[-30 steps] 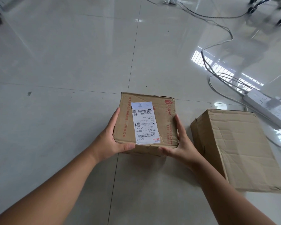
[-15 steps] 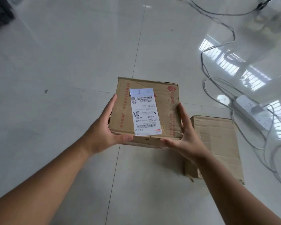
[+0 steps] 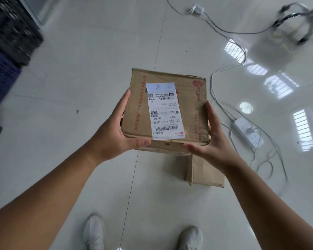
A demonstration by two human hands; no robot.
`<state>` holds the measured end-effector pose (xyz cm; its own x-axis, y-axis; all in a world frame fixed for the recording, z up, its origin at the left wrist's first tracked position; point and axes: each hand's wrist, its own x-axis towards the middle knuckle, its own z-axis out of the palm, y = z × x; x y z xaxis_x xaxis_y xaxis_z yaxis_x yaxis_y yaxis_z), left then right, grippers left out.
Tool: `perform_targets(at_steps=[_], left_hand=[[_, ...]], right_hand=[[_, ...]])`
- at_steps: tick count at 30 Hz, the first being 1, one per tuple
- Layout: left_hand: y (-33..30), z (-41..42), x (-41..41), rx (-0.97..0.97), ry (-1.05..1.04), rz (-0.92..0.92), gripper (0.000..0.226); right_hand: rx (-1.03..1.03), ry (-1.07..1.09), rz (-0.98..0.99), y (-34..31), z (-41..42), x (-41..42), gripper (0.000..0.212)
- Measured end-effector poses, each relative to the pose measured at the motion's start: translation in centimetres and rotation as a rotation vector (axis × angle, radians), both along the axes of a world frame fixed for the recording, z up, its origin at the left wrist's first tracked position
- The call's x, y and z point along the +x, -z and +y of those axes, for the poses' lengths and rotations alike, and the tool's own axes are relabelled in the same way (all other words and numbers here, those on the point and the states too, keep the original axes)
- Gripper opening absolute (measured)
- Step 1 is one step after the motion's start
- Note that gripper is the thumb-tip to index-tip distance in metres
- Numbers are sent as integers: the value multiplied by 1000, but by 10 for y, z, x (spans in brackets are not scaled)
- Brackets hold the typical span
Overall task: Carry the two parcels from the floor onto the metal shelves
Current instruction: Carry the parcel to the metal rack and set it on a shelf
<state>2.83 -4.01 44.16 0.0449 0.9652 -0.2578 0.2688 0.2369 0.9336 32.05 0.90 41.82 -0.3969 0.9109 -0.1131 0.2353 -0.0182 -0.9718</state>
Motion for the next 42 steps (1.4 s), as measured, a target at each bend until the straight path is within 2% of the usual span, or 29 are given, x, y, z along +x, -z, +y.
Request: perform_targets(at_steps=[6, 14, 18, 25, 36, 39, 42], left_hand=[[-136, -6, -3, 37, -15, 19, 136], [-313, -16, -14, 121, -10, 55, 136], [-377, -18, -17, 158, 5, 97, 135], [-443, -38, 4, 182, -59, 148, 135], [-505, -76, 23, 256, -161, 174, 131], [-519, -93, 12, 264, -204, 186, 132], [-529, -114, -6, 285, -264, 204, 135]], right_hand=[[-41, -4, 10, -137, 0, -7, 138], [88, -4, 19, -309, -9, -14, 116], [94, -5, 87, -372, -15, -17, 115], [132, -96, 142, -444, -18, 1, 112], [131, -303, 103, -516, -10, 14, 144], [165, -342, 120, -525, -10, -1, 140], [258, -410, 133, -537, -17, -29, 127]])
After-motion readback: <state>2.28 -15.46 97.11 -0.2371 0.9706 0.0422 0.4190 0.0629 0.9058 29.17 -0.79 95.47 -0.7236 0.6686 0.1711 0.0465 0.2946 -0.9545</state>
